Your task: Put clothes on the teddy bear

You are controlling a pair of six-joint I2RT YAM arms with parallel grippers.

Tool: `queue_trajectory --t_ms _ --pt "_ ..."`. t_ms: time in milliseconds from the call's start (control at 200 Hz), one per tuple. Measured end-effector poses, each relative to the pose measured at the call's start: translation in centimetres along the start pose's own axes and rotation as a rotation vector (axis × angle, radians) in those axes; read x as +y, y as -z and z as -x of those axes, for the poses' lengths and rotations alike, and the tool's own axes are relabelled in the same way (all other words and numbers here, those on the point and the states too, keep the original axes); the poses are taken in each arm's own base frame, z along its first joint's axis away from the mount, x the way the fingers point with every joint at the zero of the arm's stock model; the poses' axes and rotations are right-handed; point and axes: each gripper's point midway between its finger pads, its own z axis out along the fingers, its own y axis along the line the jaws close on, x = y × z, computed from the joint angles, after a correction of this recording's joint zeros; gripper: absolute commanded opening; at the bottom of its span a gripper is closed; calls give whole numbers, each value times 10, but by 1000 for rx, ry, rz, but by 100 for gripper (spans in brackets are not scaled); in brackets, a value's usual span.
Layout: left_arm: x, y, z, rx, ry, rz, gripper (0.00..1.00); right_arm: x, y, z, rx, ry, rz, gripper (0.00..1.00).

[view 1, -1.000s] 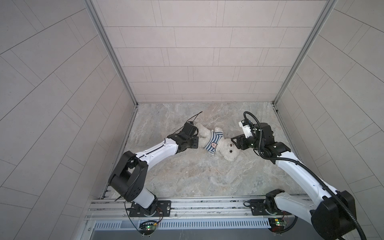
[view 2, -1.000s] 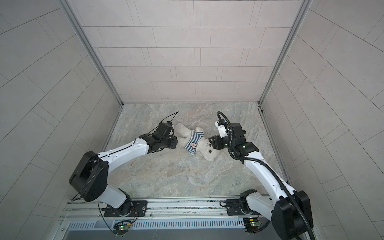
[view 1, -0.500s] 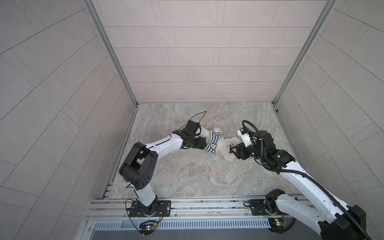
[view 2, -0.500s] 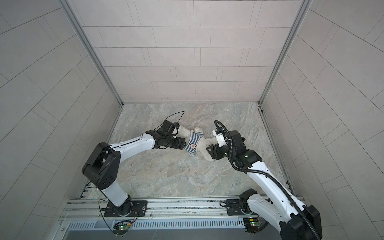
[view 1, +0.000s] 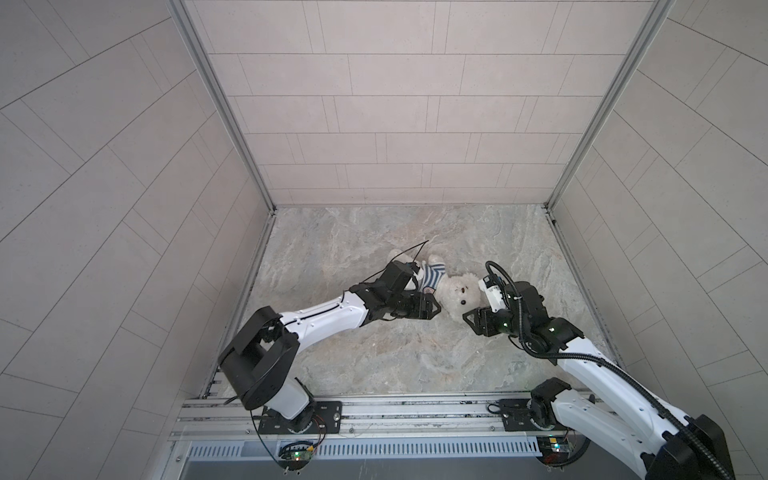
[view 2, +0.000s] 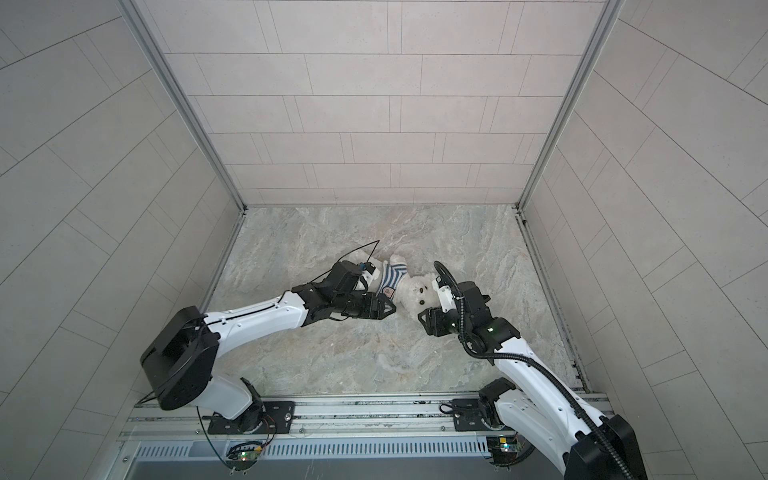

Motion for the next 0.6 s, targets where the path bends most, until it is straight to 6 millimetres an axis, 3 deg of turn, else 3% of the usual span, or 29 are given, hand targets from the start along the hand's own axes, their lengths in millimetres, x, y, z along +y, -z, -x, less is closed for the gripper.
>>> queue_trajectory --t_ms 135,300,461,531,601 --pt "3 27 18 -33 -5 33 82 -10 -11 2 0 -27 -33 64" --pt "-2 41 86 -95 -59 72 78 -19 -21 -3 -11 -47 -54 64" --pt "-9 8 158 -131 -168 124 74 -24 -34 -9 6 -64 -57 63" --pt "4 -15 172 -113 -196 173 71 -26 -40 -11 19 -70 -59 63" --pt "27 -38 172 -70 -201 231 68 -28 -46 -12 32 -74 -62 62"
